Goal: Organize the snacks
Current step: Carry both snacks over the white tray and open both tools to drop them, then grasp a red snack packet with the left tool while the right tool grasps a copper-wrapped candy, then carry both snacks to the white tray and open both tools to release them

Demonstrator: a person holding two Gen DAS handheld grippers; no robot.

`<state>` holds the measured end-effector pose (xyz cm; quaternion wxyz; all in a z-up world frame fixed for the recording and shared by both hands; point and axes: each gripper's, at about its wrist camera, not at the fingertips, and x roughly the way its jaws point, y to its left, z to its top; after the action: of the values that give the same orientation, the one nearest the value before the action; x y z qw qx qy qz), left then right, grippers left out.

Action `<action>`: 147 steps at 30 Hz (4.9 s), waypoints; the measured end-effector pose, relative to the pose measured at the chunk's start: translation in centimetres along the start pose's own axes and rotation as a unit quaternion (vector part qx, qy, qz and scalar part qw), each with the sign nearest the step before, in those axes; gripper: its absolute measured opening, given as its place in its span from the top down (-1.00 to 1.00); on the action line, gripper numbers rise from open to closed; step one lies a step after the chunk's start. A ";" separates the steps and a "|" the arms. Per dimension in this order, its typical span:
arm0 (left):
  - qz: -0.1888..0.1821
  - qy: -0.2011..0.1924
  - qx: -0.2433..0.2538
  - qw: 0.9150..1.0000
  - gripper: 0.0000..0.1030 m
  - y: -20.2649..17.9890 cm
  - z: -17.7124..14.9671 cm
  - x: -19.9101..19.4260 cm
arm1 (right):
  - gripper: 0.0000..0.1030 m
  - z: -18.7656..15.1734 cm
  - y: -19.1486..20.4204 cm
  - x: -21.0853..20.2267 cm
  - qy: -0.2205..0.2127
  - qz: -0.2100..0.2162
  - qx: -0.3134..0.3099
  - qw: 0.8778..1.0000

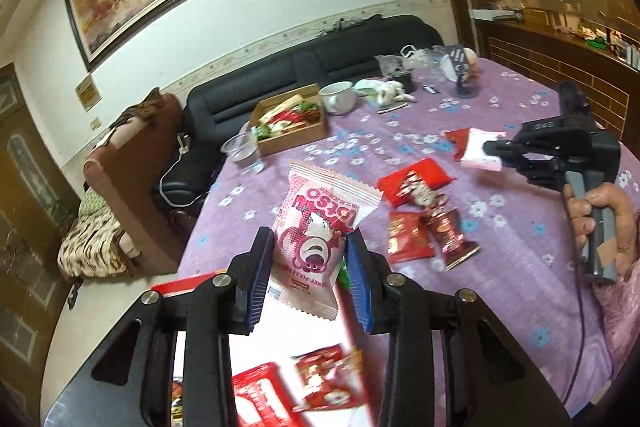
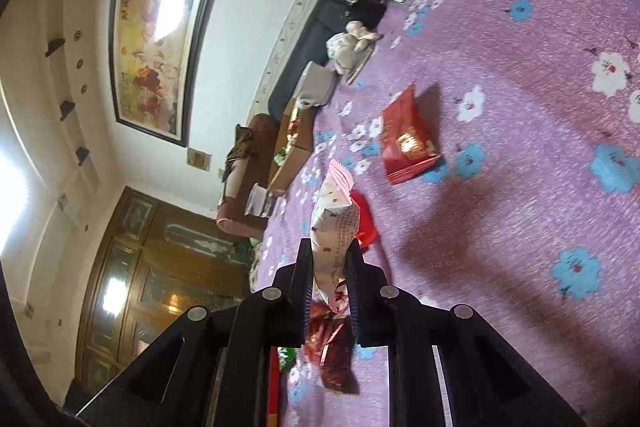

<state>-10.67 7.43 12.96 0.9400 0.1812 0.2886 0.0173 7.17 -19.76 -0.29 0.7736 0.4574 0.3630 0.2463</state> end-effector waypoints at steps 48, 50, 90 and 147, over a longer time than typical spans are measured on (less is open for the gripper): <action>0.044 0.100 -0.139 0.984 -0.27 11.4 -10.7 3.3 | 0.21 -15.5 11.8 9.6 0.171 0.046 -0.133 0.975; 0.037 0.101 -0.131 0.986 -0.27 10.5 -10.3 3.5 | 0.21 -13.5 10.5 8.2 0.146 0.041 -0.112 0.982; -0.103 0.170 -0.036 0.979 -0.32 -6.0 1.8 13.4 | 0.53 -6.0 4.8 1.5 -0.010 -0.270 -0.183 0.945; -0.046 0.092 -0.240 0.965 0.40 11.3 -10.3 0.4 | 0.53 -18.6 16.0 6.3 0.105 -0.012 -0.296 0.949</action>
<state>-15.15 21.47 8.79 0.9251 -0.0657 0.3693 0.0593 -4.37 2.00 5.86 0.8345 0.1748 0.3587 0.3800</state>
